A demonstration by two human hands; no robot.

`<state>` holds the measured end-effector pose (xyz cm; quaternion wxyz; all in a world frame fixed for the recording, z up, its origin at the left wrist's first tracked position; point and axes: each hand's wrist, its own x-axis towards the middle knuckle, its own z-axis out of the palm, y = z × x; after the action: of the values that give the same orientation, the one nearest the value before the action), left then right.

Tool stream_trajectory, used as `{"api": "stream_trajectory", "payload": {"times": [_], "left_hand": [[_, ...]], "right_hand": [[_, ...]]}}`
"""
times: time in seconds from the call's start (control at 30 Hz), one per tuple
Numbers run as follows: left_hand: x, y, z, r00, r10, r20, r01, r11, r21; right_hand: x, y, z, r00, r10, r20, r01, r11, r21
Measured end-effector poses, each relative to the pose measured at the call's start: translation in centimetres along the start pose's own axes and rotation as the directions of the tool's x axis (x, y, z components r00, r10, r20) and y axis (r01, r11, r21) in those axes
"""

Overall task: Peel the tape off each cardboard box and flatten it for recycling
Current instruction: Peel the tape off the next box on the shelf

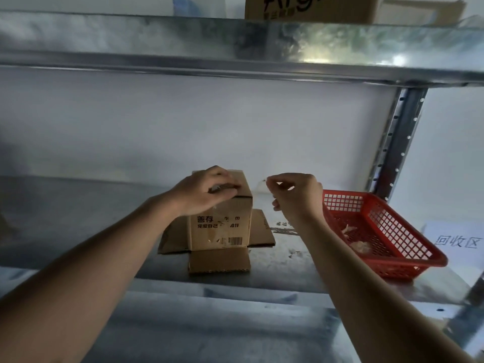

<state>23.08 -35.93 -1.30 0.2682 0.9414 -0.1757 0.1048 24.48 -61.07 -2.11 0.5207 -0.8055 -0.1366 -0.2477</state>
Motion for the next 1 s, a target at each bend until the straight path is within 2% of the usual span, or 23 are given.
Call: {"api": "stream_trajectory", "payload": {"times": [0.13,0.23,0.53,0.7,0.9,1.0], "left_hand": [[0.7,-0.1,0.4,1.000,0.023,-0.008,-0.023,1.000,-0.018],[1.0,-0.4,0.5,0.999,0.041,-0.020,-0.041,0.999,-0.007],[1.0,-0.5,0.6,0.998,0.059,-0.033,-0.059,0.998,-0.003],[0.9,-0.4,0.7,0.999,0.049,-0.019,-0.049,0.999,-0.005],[0.8,-0.4,0.8,0.999,0.047,-0.016,-0.047,0.999,0.025],[0.9,-0.5,0.8,0.998,0.052,-0.025,-0.051,0.998,0.039]], "right_hand": [[-0.3,0.3,1.0,0.957,-0.245,0.153,0.283,0.901,-0.328],[-0.2,0.6,1.7,0.936,-0.282,0.209,0.337,0.889,-0.311],[-0.2,0.5,1.9,0.937,-0.114,0.331,0.178,0.969,-0.170],[-0.2,0.8,1.6,0.966,0.012,0.258,-0.030,0.997,0.070],[-0.2,0.4,1.7,0.944,0.098,0.316,-0.124,0.990,0.063],[-0.2,0.2,1.9,0.954,0.126,0.272,-0.140,0.990,0.032]]}}
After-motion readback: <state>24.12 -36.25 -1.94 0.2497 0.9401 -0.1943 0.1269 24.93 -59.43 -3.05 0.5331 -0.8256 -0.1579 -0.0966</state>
